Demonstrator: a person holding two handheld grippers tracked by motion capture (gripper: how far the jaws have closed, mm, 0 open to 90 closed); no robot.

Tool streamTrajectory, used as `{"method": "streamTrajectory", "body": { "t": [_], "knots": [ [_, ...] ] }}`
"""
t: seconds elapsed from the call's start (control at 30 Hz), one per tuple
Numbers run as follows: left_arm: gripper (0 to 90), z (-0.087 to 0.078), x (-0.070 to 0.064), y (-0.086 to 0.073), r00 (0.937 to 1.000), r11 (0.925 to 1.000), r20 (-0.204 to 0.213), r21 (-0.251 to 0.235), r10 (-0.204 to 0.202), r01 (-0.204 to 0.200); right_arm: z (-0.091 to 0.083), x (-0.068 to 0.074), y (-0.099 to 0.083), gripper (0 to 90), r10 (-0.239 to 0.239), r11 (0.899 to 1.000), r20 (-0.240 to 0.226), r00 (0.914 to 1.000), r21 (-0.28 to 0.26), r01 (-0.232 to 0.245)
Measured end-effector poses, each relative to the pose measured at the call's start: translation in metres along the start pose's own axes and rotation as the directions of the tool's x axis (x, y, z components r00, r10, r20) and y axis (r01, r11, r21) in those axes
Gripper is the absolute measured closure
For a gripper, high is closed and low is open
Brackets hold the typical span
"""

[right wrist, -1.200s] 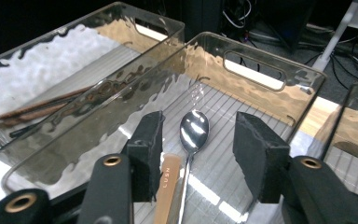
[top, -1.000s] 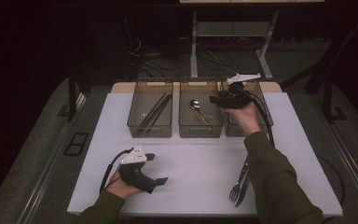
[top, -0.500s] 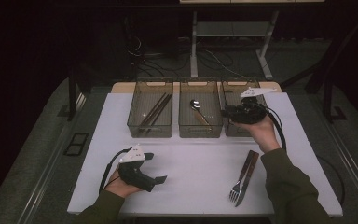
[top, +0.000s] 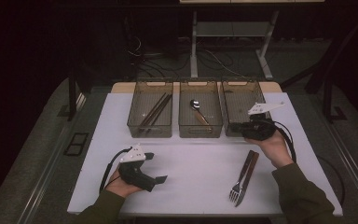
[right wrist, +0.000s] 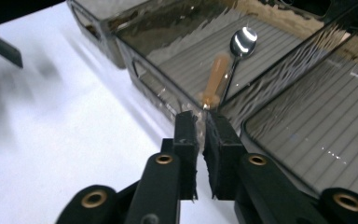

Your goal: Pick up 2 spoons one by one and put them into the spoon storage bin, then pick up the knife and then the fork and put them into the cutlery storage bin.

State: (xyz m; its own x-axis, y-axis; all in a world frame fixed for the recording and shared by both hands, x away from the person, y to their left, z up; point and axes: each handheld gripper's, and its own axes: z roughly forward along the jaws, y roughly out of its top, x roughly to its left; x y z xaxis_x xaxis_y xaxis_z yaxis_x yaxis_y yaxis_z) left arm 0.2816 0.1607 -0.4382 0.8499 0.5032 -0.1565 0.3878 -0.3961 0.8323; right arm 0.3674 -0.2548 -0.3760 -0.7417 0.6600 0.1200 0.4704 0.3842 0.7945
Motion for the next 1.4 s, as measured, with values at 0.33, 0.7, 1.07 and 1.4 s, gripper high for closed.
{"method": "streamTrajectory", "body": {
  "t": [0.33, 0.7, 1.07, 1.4],
  "knots": [
    [0.0, -0.001, -0.001, 0.0, 1.0, 1.0, -0.004, 0.001, 0.004, -0.004, -0.014, 0.004, -0.022, 89.8, -0.028, 0.999, -0.018, 0.9994, 0.034, 0.029],
    [0.0, -0.001, -0.002, 0.0, 0.9999, 1.0, -0.008, 0.001, 0.006, -0.006, -0.024, 0.014, -0.042, 89.8, -0.047, 0.996, -0.044, 0.9979, 0.075, 0.05],
    [0.0, -0.001, -0.002, 0.0, 0.9999, 1.0, -0.011, 0.003, 0.006, -0.006, -0.031, 0.024, -0.067, 89.8, -0.063, 0.989, -0.072, 0.9954, 0.131, 0.073],
    [0.0, -0.001, -0.003, 0.0, 0.9999, 1.0, -0.014, 0.005, 0.009, -0.009, -0.033, 0.038, -0.085, 89.8, -0.078, 0.981, -0.112, 0.9907, 0.168, 0.096]
  ]
}}
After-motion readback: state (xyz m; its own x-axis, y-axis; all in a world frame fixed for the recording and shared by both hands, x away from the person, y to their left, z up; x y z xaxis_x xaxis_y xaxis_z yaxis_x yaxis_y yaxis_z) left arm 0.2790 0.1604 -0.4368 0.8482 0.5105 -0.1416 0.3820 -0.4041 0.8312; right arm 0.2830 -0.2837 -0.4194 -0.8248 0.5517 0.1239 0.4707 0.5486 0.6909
